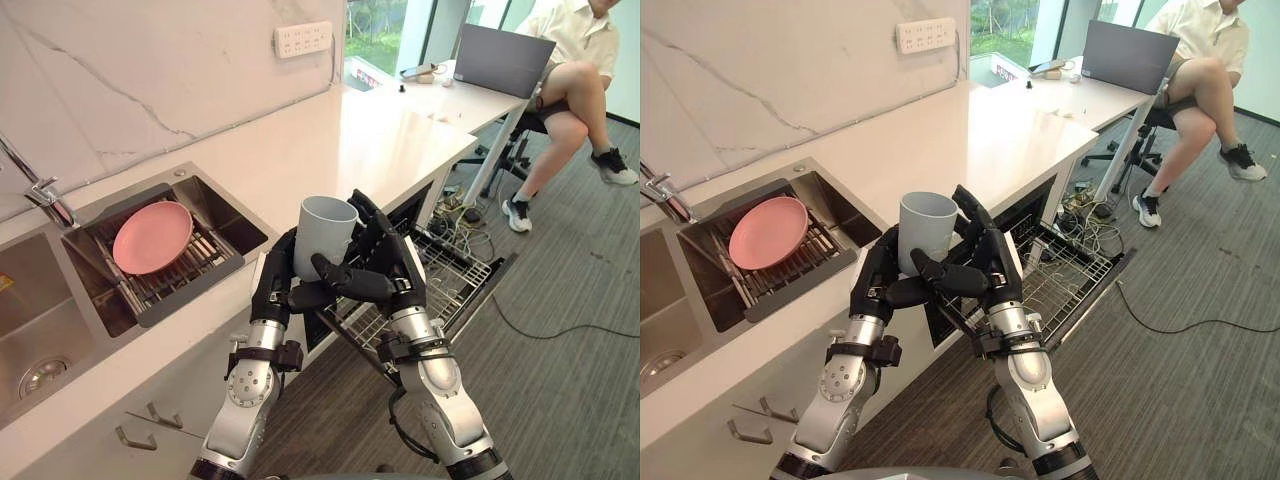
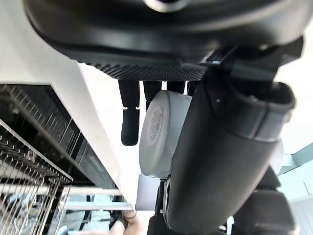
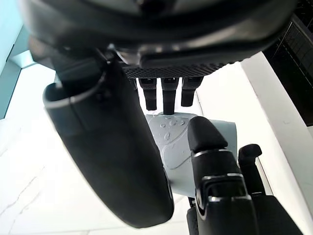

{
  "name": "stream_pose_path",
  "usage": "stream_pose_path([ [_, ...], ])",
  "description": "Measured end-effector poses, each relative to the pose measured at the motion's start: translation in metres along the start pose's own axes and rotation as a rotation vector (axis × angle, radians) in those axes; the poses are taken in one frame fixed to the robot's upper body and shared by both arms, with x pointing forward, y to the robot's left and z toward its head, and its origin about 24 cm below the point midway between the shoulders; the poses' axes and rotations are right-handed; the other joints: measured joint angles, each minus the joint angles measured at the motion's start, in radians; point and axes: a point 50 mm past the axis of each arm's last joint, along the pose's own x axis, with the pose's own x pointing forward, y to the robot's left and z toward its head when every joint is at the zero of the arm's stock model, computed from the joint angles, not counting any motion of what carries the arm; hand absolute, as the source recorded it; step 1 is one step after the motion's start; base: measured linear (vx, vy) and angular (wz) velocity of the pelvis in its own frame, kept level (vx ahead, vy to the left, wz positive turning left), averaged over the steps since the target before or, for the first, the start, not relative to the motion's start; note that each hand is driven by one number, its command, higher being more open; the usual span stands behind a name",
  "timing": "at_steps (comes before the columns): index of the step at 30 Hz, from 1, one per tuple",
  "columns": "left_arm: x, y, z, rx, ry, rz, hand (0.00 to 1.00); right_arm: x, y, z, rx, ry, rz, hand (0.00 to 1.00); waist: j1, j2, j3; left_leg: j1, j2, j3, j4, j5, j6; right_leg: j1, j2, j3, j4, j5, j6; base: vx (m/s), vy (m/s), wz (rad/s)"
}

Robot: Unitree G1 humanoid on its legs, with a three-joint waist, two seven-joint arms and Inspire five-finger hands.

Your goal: Walk over to the sink, pick up the cup, carry it to the dishwasher, place the cup inside the dishwasher, then close the dishwasher door

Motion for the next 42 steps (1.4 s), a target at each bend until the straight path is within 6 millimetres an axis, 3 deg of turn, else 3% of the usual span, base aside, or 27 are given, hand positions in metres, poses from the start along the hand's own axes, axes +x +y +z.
stream_pose_path([
  [7, -0.004, -0.002, -0.008, 0.117, 0.021, -0.065, 0.30, 0.004, -0.017, -0.002, -0.057, 0.034, -0.008, 0.30, 0.000, -0.003, -0.004, -0.012, -0.009, -0.003, 0.005, 0.008, 0.006, -0.009, -0.009, 0.004, 0.002, 0.005, 0.008, -0.05, 0.011, 0.02],
  [16, -0.002, 0.005, -0.008, 0.257, 0.005, -0.098, 0.30, 0.003, -0.024, -0.004, -0.066, 0.067, 0.025, 0.30, -0.004, -0.004, -0.005, -0.030, -0.007, -0.003, 0.018, 0.008, 0.006, -0.023, -0.009, 0.005, 0.004, 0.009, 0.015, -0.02, 0.000, 0.00],
  [17, -0.003, 0.005, -0.008, 0.260, 0.006, -0.098, 0.90, 0.003, -0.025, -0.004, -0.066, 0.068, 0.026, 0.30, -0.004, -0.005, -0.005, -0.030, -0.007, -0.003, 0.018, 0.008, 0.006, -0.023, -0.009, 0.005, 0.004, 0.009, 0.015, 0.00, 0.000, 0.00],
  [37, -0.006, -0.011, 0.004, 0.201, -0.044, -0.091, 0.90, 0.007, -0.032, 0.002, 0.040, -0.012, -0.130, 0.30, -0.022, -0.005, -0.005, -0.007, -0.007, 0.002, 0.010, 0.008, 0.006, -0.007, -0.008, 0.010, 0.002, 0.009, 0.015, 0.00, 0.000, 0.00],
  [42, -0.005, -0.013, 0.022, 0.146, -0.116, -0.084, 0.90, -0.001, -0.058, 0.011, 0.021, -0.058, -0.312, 0.30, -0.021, -0.005, -0.005, 0.000, -0.008, 0.004, 0.003, 0.008, 0.005, -0.002, -0.007, 0.011, 0.000, 0.009, 0.015, 0.00, 0.000, 0.00],
])
